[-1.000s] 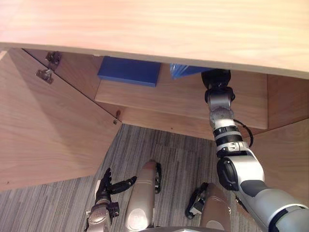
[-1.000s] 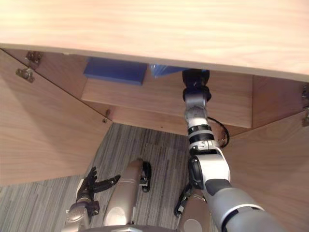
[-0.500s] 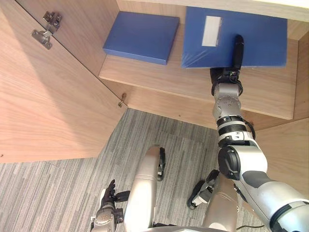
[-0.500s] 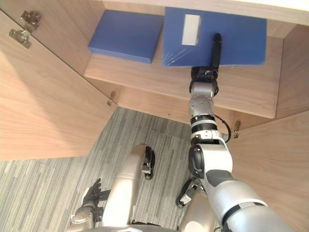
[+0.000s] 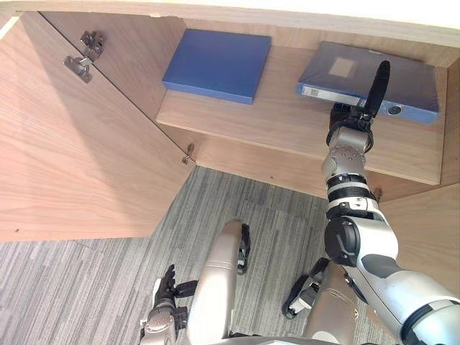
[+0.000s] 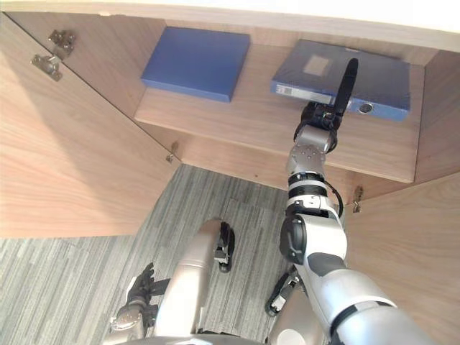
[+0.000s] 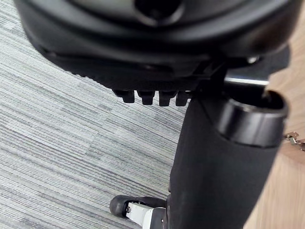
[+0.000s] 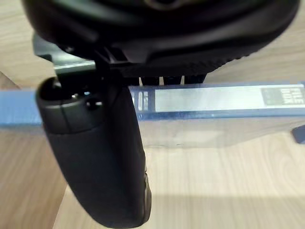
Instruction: Walk over to the cabinet, pick up the folder, carry it to the office cabinet, place the folder inside the office cabinet, then close the office cabinet door
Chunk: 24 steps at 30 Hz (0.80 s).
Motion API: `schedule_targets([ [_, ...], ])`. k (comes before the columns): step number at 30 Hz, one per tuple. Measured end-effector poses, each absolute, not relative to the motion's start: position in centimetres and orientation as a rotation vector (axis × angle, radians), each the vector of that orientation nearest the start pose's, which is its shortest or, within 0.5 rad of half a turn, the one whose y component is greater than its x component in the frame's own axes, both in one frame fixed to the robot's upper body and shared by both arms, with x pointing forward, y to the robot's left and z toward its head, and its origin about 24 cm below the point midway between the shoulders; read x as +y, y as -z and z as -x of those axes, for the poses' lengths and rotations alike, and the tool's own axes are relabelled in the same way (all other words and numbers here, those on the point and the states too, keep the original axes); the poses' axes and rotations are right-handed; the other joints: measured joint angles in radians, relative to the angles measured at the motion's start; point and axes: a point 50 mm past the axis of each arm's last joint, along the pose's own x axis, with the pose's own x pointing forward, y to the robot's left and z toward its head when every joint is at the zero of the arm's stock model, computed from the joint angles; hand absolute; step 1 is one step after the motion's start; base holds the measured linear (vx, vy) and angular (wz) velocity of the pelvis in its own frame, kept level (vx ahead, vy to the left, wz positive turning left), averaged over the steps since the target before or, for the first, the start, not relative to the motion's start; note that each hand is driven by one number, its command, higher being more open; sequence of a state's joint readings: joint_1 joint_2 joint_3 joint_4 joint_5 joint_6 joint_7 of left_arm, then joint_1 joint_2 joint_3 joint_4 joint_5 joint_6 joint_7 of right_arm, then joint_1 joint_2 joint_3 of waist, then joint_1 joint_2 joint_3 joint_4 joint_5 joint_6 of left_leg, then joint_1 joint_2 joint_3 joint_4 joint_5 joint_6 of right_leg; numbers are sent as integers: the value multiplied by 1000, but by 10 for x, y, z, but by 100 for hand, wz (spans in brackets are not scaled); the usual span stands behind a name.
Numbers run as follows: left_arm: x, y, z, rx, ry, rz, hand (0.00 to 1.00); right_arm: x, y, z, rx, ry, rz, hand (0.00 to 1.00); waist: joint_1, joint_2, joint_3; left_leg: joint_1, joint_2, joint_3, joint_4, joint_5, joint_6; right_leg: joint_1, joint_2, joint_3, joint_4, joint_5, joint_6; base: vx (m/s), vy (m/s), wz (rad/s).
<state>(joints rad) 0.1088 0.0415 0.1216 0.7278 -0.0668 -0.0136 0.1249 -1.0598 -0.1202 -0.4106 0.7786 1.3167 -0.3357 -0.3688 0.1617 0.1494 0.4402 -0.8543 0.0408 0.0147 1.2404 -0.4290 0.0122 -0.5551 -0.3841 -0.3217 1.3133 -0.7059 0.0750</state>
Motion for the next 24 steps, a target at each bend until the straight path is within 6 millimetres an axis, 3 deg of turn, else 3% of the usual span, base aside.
schedule_targets([
  [10, 197, 127, -144, 818, -311, 23, 100, -173, -190, -411, -140, 248, -907, 100, -10, 0, 0, 50, 28, 6, -39, 0, 0, 45, 33, -4, -62, 15, 7, 56, -47, -6],
  [15, 199, 127, -142, 819, -304, 21, 100, -153, -178, -418, -26, 94, -408, 100, -20, -3, -2, 57, 38, 7, -57, 2, -3, 50, 46, -7, -86, 27, 1, 24, -33, -4],
  [18, 200, 127, -140, 823, -281, 19, 100, -150, -171, -419, 28, 34, -256, 100, -21, -9, -4, 66, 39, 8, -72, 5, 0, 60, 48, -12, -106, 36, 1, 52, -24, 0],
  [24, 205, 129, -134, 841, -217, -35, 100, -174, -164, -419, 73, 27, -164, 100, -18, -20, -10, 87, 36, 13, -104, 12, 8, 85, 48, -24, -146, 51, 4, 46, -16, 2],
])
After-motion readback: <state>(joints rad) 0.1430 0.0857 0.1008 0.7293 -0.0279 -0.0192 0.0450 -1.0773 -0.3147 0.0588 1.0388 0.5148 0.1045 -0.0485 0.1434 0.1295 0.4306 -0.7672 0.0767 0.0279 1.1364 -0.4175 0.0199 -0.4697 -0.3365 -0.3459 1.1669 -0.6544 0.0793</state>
